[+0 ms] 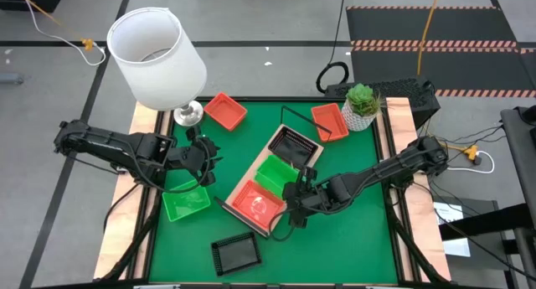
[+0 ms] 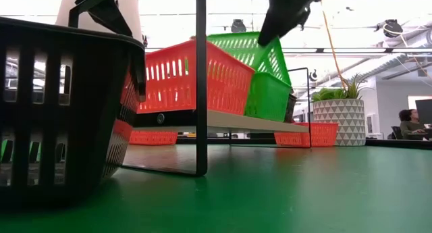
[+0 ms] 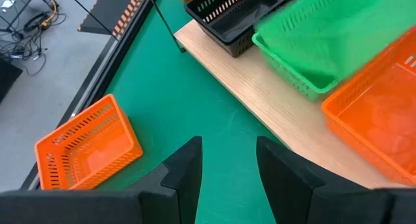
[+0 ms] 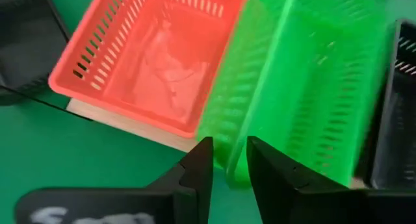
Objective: Stack baskets on shelf by color
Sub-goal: Stack the right green bin into the green bin on the shelf
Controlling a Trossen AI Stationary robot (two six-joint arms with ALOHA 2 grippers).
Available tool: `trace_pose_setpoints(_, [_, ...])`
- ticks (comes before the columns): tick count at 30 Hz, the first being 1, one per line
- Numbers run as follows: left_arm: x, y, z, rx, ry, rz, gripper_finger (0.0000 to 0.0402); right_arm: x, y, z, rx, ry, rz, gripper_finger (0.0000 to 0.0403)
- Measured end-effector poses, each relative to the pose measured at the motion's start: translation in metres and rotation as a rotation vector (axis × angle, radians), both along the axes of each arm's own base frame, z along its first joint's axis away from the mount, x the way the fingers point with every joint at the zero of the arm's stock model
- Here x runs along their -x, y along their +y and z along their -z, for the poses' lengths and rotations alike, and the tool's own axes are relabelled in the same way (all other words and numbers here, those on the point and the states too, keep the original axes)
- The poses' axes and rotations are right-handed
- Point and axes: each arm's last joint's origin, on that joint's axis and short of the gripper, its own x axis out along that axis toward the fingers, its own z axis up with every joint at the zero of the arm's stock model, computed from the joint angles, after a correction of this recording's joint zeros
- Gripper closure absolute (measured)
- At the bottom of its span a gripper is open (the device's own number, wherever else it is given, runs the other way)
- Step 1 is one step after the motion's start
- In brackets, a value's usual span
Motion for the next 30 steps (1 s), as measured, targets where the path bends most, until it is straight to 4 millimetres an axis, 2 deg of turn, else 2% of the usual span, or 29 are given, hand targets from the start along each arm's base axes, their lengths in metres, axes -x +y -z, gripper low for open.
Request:
trace_pose_setpoints(3, [0.0, 0.0, 0.0, 0.005, -0.003, -0.005, 0.0254, 0.001, -0.001, 0.008, 0.006, 0.012, -0.002, 0.0352])
trace_pose_setpoints(7, [0.0, 0.0, 0.0, 0.011, -0.006, -0.011, 0.0254, 0.001, -0.001, 0.008, 0.028, 0.017, -0.042, 0.0394])
trace_pose_setpoints(16, [0.0, 0.0, 0.0, 0.029, -0.019, -0.03, 0.0254, 0.001, -0.001, 0.008, 0.069, 0.035, -0.105, 0.0393])
trace_pose_setpoints(24, [-0.001, 0.0, -0.001, 0.031, -0.025, -0.031, 0.0254, 0.006, -0.004, -0.006, -0.052, -0.055, 0.062, 0.0394])
trace_pose_setpoints(30, [-0.001, 0.0, 0.0, 0.027, -0.023, -0.027, 0.0254, 0.005, -0.004, -0.005, -0.097, -0.054, 0.096, 0.0393])
